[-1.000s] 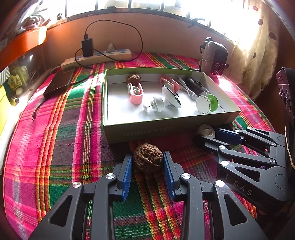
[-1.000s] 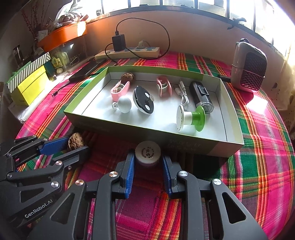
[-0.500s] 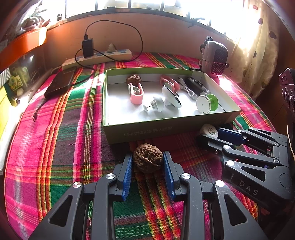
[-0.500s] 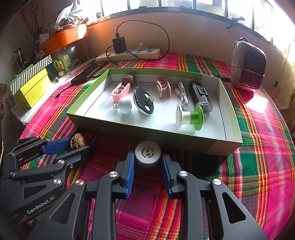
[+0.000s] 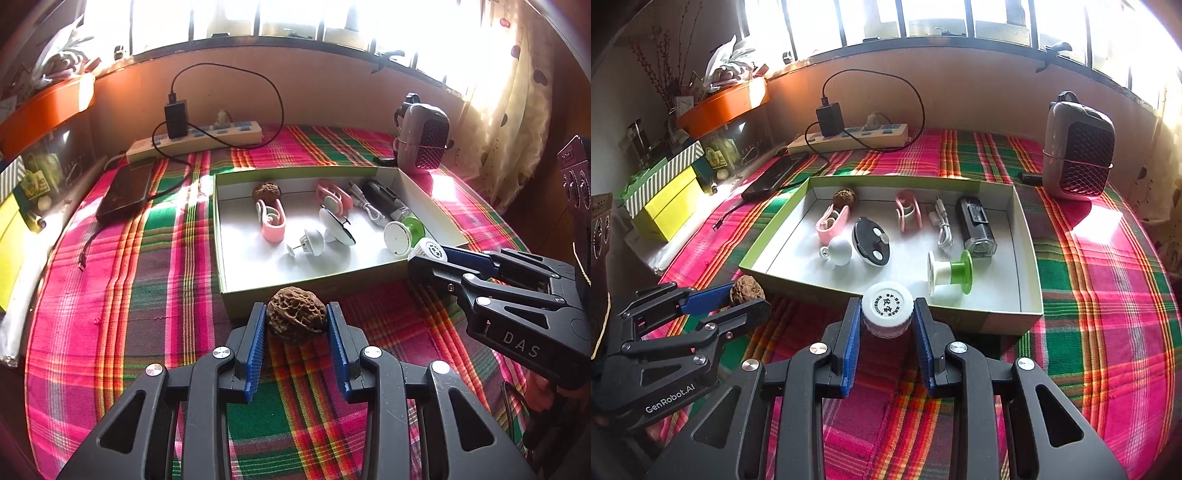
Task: Organize objects
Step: 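Carry the white jar and the walnut over the box with both grippers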
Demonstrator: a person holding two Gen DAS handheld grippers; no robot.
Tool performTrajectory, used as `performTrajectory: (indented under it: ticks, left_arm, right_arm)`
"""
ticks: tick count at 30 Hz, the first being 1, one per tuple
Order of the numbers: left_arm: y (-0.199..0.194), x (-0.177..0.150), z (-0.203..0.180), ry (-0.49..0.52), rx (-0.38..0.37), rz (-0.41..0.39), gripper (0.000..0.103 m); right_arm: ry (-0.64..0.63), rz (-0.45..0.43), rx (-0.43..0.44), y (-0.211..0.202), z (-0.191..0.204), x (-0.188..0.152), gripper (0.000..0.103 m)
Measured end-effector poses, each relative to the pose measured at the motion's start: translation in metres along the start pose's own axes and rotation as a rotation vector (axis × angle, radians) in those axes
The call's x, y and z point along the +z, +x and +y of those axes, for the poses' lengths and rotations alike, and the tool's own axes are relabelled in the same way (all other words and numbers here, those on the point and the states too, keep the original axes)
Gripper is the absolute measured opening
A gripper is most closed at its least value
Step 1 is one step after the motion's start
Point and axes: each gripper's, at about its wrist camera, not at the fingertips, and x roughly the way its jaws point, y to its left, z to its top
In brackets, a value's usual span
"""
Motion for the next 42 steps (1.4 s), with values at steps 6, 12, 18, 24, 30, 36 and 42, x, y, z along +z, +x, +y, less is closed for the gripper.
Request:
performTrajectory:
  ticks: [6, 12, 18, 24, 30, 36, 42]
  left_arm:
    - [-0.003, 0.011, -0.002, 0.007, -0.004, -0.017, 0.03]
    - [0.006, 0.025, -0.001, 0.005, -0.003, -0.015, 0.03]
    - [0.022, 0.033, 0.0, -0.003, 0.003, 0.007, 0.03]
    - [0.035, 0.039, 0.005, -0.009, 0.02, 0.024, 0.03]
    - [0.046, 0.044, 0.007, 0.0, 0.026, 0.041, 0.03]
    - [0.055, 0.044, 0.003, 0.019, 0.027, 0.056, 0.03]
    - [0.063, 0.044, 0.002, 0.025, 0.031, 0.072, 0.03]
  right_arm:
    - [-0.003, -0.023, 0.008, -0.006, -0.007, 0.013, 0.029]
    - [0.023, -0.008, 0.016, 0.007, -0.021, 0.03, 0.029]
    - [0.014, 0.023, 0.016, 0.029, -0.025, 0.043, 0.029]
    - [0.016, 0.048, 0.022, 0.047, -0.028, 0.05, 0.029]
    - [0.02, 0.078, 0.047, 0.062, -0.031, 0.053, 0.029]
    - [0.011, 0.095, 0.063, 0.074, -0.031, 0.054, 0.029]
    - [-0.001, 0.098, 0.066, 0.079, -0.029, 0.057, 0.029]
